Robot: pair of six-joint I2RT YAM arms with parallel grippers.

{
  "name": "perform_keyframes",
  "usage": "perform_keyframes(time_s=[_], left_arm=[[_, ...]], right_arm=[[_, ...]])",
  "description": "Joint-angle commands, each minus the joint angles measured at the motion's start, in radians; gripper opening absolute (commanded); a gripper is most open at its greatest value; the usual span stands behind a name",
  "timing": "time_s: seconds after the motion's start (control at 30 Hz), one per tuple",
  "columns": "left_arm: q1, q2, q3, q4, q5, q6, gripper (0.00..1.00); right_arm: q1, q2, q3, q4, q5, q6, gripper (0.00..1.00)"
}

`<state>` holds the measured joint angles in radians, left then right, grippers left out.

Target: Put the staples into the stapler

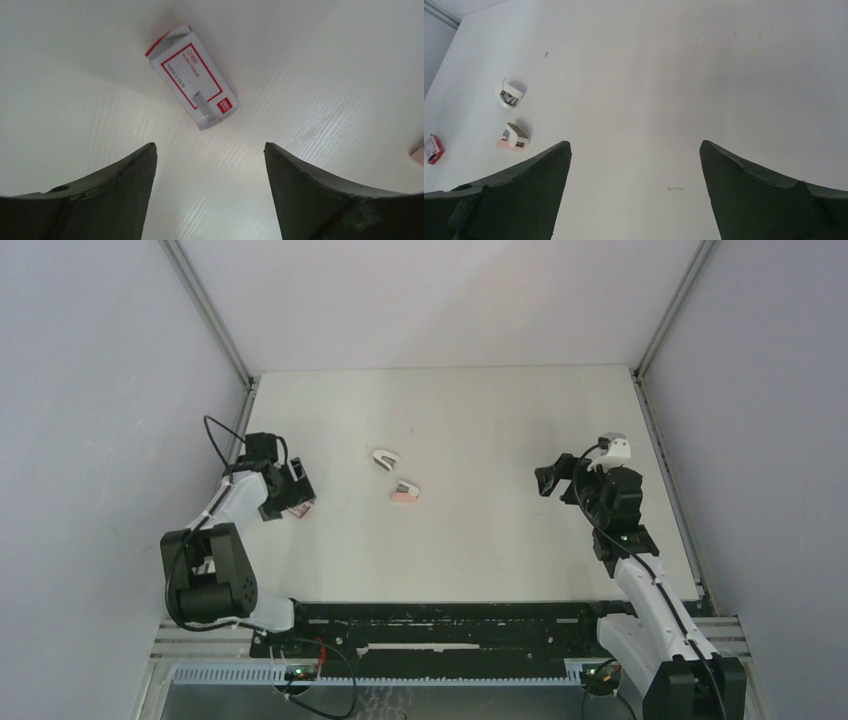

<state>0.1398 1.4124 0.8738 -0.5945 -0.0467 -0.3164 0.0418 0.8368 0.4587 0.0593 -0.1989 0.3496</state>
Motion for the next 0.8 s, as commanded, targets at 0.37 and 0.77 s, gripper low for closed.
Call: perform_keyframes(time_s=[0.37, 0.77], left_arm=[[0.001, 0.145, 0.135, 0.016, -0.039, 0.022, 0.86], [0.001, 0.217, 0.157, 0.014, -0.035, 0.047, 0.75]], right_arm=[[0.042, 0.033, 0.079, 0.011, -0.07, -0.062, 0.98], [0.088, 0.018, 0.097, -0.024, -0.058, -0.098, 0.98]])
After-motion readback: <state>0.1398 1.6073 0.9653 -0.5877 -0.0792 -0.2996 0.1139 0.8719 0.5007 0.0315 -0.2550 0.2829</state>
